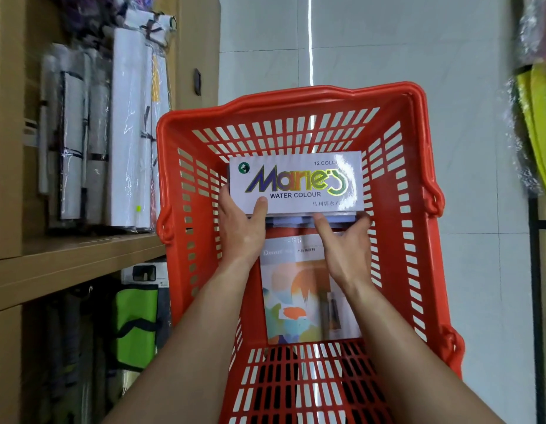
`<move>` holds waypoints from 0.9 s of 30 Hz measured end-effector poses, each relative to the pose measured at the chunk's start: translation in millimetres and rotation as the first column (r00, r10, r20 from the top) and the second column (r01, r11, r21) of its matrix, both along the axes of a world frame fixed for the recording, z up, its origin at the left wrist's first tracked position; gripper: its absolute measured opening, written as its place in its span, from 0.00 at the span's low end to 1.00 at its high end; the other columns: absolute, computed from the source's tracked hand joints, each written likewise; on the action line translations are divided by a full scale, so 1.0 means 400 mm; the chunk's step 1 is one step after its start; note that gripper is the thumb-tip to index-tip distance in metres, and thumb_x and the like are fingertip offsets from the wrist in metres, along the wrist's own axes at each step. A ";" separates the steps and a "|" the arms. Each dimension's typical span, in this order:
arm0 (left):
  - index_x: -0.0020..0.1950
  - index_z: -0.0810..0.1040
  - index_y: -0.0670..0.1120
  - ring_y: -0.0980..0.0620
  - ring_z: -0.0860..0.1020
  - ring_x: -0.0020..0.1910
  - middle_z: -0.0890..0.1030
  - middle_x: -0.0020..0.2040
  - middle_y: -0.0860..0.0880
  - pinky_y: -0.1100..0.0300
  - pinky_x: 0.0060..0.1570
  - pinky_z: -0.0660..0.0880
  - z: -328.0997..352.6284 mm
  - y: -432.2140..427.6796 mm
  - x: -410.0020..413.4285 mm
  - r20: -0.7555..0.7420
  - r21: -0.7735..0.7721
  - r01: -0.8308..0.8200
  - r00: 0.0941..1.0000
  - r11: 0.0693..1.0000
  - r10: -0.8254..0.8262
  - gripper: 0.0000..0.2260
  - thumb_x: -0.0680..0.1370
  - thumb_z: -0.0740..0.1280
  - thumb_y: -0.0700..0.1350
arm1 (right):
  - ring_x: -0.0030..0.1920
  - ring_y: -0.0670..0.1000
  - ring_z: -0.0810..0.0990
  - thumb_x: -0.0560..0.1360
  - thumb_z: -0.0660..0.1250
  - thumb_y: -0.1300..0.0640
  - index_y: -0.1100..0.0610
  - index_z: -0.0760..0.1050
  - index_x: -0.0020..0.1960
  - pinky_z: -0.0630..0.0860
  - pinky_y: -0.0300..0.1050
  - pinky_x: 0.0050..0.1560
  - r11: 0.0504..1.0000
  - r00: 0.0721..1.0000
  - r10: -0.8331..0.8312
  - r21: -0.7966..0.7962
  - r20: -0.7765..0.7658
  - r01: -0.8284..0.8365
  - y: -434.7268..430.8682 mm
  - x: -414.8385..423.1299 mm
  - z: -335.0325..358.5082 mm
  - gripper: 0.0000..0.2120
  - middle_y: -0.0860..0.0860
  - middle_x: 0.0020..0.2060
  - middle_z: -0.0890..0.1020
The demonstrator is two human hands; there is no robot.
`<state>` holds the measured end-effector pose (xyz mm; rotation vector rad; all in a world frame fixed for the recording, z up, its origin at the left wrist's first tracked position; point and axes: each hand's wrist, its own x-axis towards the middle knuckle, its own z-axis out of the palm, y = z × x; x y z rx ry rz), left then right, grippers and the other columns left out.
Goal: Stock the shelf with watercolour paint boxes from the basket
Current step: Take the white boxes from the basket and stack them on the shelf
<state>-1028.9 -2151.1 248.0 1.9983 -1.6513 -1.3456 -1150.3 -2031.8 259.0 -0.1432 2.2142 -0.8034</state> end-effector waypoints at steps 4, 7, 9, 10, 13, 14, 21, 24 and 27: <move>0.80 0.59 0.47 0.47 0.75 0.67 0.75 0.71 0.46 0.53 0.64 0.74 0.009 -0.003 0.003 -0.038 0.043 -0.037 0.999 0.998 0.039 0.33 0.79 0.71 0.49 | 0.67 0.59 0.78 0.69 0.70 0.32 0.59 0.65 0.71 0.73 0.59 0.69 1.000 0.999 -0.008 0.014 0.034 0.008 0.003 -0.001 0.020 0.42 0.55 0.67 0.79; 0.80 0.61 0.46 0.46 0.75 0.69 0.74 0.73 0.45 0.51 0.68 0.73 0.022 0.009 0.006 -0.032 0.028 -0.031 0.999 0.999 0.031 0.32 0.80 0.71 0.48 | 0.74 0.56 0.73 0.75 0.75 0.45 0.56 0.61 0.77 0.68 0.56 0.75 1.000 0.995 0.004 -0.024 0.101 -0.002 0.002 0.002 0.057 0.38 0.52 0.74 0.74; 0.81 0.59 0.44 0.44 0.71 0.73 0.71 0.76 0.44 0.46 0.72 0.69 0.035 0.019 0.004 -0.027 0.017 -0.010 1.000 1.000 0.011 0.33 0.80 0.70 0.47 | 0.74 0.54 0.73 0.76 0.75 0.51 0.55 0.60 0.78 0.67 0.54 0.76 0.999 0.988 0.028 -0.036 0.150 -0.023 0.007 0.011 0.099 0.37 0.51 0.75 0.74; 0.82 0.58 0.43 0.44 0.68 0.76 0.68 0.78 0.43 0.45 0.74 0.66 0.042 0.026 0.002 -0.022 0.009 0.003 1.000 1.000 -0.003 0.33 0.81 0.70 0.47 | 0.74 0.53 0.73 0.76 0.74 0.54 0.56 0.61 0.78 0.68 0.53 0.76 0.998 0.987 0.054 -0.040 0.151 -0.049 0.012 0.019 0.123 0.35 0.51 0.74 0.75; 0.82 0.56 0.40 0.44 0.60 0.80 0.62 0.81 0.41 0.46 0.78 0.59 0.069 0.066 0.004 -0.005 -0.043 -0.006 1.000 0.999 0.006 0.34 0.81 0.69 0.46 | 0.68 0.48 0.76 0.76 0.72 0.53 0.55 0.70 0.73 0.71 0.47 0.68 0.980 0.980 0.199 -0.021 0.005 -0.199 0.018 0.034 0.207 0.27 0.50 0.68 0.78; 0.82 0.58 0.39 0.44 0.61 0.80 0.63 0.81 0.41 0.47 0.78 0.59 0.076 0.084 0.006 -0.007 -0.061 -0.038 0.999 0.997 0.037 0.34 0.80 0.70 0.45 | 0.67 0.48 0.75 0.76 0.71 0.50 0.55 0.72 0.72 0.71 0.47 0.68 0.966 0.963 0.257 -0.020 -0.087 -0.259 0.010 0.028 0.231 0.26 0.50 0.67 0.79; 0.76 0.65 0.37 0.47 0.77 0.62 0.75 0.71 0.36 0.49 0.67 0.73 0.053 0.163 0.000 -0.200 0.343 -0.468 0.811 0.815 0.550 0.26 0.81 0.70 0.41 | 0.63 0.64 0.77 0.79 0.65 0.42 0.61 0.76 0.66 0.71 0.54 0.63 0.641 0.553 0.764 0.298 -0.331 -0.707 -0.235 -0.138 0.171 0.26 0.61 0.62 0.81; 0.74 0.68 0.39 0.46 0.77 0.65 0.77 0.69 0.39 0.42 0.71 0.71 0.018 0.154 -0.006 -0.232 0.460 -0.481 0.746 0.746 0.624 0.26 0.80 0.71 0.47 | 0.57 0.62 0.81 0.75 0.56 0.27 0.56 0.78 0.56 0.73 0.56 0.56 0.404 0.388 0.911 0.502 -0.141 -0.765 -0.275 -0.180 0.105 0.34 0.58 0.56 0.84; 0.69 0.73 0.41 0.55 0.81 0.60 0.82 0.62 0.47 0.50 0.66 0.75 0.002 0.156 -0.022 -0.279 0.460 -0.464 0.734 0.757 0.619 0.32 0.71 0.76 0.56 | 0.39 0.56 0.79 0.60 0.49 0.14 0.53 0.77 0.43 0.73 0.53 0.45 0.329 0.356 0.933 0.508 -0.047 -0.796 -0.299 -0.201 0.081 0.45 0.51 0.38 0.82</move>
